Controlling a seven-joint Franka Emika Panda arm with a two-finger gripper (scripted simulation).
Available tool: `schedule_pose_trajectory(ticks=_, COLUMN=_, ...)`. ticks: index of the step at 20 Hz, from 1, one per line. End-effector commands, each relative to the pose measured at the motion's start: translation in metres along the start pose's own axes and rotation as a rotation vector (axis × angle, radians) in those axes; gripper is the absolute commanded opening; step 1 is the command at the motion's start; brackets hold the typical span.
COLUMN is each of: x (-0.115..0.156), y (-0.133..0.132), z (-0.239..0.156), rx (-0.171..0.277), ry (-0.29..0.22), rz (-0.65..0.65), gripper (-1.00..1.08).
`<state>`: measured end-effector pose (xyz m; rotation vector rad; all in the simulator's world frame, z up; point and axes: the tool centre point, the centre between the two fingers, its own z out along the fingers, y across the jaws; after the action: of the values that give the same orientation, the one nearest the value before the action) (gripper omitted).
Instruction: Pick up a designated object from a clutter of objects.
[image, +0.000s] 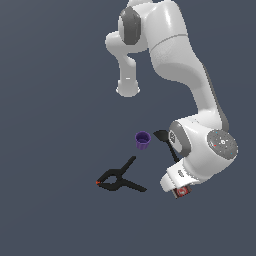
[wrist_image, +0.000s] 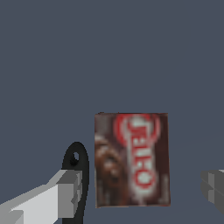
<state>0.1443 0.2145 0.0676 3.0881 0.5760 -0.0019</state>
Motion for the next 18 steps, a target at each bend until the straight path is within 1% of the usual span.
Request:
schedule_pose_trajectory(ticks=1, x=0.001, y=-0.001, z=0.002, rx=0.0, ry=0.001, rz=-0.002, gripper=1.0)
schedule_pose_trajectory(ticks=6, x=0.0, y=-0.001, z=0.008, rx=0.0, ry=0.0, rz=-0.001, gripper=1.0)
schedule_pose_trajectory(ticks=13, x=0.0, y=-0.001, z=0.043, rx=0.0, ry=0.001, rz=-0.002, gripper=1.0)
schedule_pose_trajectory(ticks=18, x=0.001, y=-0.001, z=0.053, rx=0.0, ry=0.001, rz=-0.002, gripper=1.0)
